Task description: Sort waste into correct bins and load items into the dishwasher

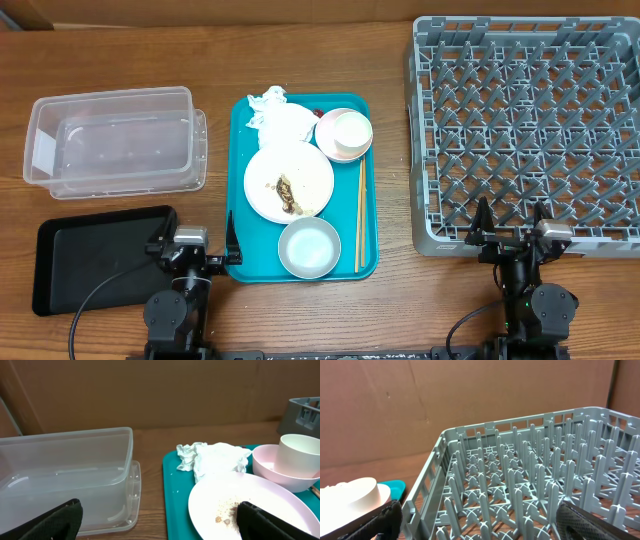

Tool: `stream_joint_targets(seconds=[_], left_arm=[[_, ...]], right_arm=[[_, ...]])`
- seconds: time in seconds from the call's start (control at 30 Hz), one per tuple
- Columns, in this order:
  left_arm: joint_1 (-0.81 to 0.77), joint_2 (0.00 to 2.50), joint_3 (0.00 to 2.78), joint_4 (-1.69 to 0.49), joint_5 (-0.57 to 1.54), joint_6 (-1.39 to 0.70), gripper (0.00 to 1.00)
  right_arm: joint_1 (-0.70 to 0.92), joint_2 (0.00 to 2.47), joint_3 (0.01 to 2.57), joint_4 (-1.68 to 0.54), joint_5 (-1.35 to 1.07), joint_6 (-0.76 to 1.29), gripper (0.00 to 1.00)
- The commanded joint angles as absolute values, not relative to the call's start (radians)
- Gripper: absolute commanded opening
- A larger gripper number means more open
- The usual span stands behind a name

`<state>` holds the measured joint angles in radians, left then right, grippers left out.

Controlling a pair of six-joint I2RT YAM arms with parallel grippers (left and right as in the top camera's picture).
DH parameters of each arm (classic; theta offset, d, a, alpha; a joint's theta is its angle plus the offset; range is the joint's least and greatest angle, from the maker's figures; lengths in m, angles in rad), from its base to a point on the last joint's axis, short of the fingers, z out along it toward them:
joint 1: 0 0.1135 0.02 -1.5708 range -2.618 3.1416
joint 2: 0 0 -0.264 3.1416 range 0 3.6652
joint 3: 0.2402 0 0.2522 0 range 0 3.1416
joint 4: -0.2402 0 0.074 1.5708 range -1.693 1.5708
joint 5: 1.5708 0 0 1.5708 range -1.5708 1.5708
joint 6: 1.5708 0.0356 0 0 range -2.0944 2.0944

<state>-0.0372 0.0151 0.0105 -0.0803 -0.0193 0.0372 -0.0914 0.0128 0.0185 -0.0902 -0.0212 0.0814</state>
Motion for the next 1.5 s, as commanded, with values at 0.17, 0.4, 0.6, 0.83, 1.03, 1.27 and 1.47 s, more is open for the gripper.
stream_joint_targets(seconds=[0.17,0.4,0.6,0.83,1.03,1.27,1.47], left_arm=[[-0.031,0.004,0.005,-0.076,-0.018,0.06,1.0],[-0.031,0.004,0.005,-0.076,-0.018,0.06,1.0],[-0.031,0.004,0.005,-0.076,-0.018,0.06,1.0],[-0.031,0.004,0.005,-0.076,-0.018,0.06,1.0],[-0.031,0.004,0.005,-0.076,-0.018,0.06,1.0],[-0.031,0.004,0.005,-0.066,-0.007,0.051,1.0],[-0.032,0.004,0.005,0.009,0.22,-0.031,1.0]], right_arm=[[-0.096,0.003,0.008,-0.084,-0.02,0.078,1.0],[-0.096,0.003,0.008,-0.084,-0.02,0.078,1.0],[-0.096,0.003,0.008,-0.084,-0.02,0.078,1.0],[-0.096,0.003,0.008,-0.084,-0.02,0.078,1.0],[-0.096,0.003,0.008,-0.084,-0.02,0.078,1.0],[-0.096,0.003,0.008,-0.084,-0.02,0.078,1.0],[-0.096,0.003,0.008,-0.084,-0.02,0.078,1.0]])
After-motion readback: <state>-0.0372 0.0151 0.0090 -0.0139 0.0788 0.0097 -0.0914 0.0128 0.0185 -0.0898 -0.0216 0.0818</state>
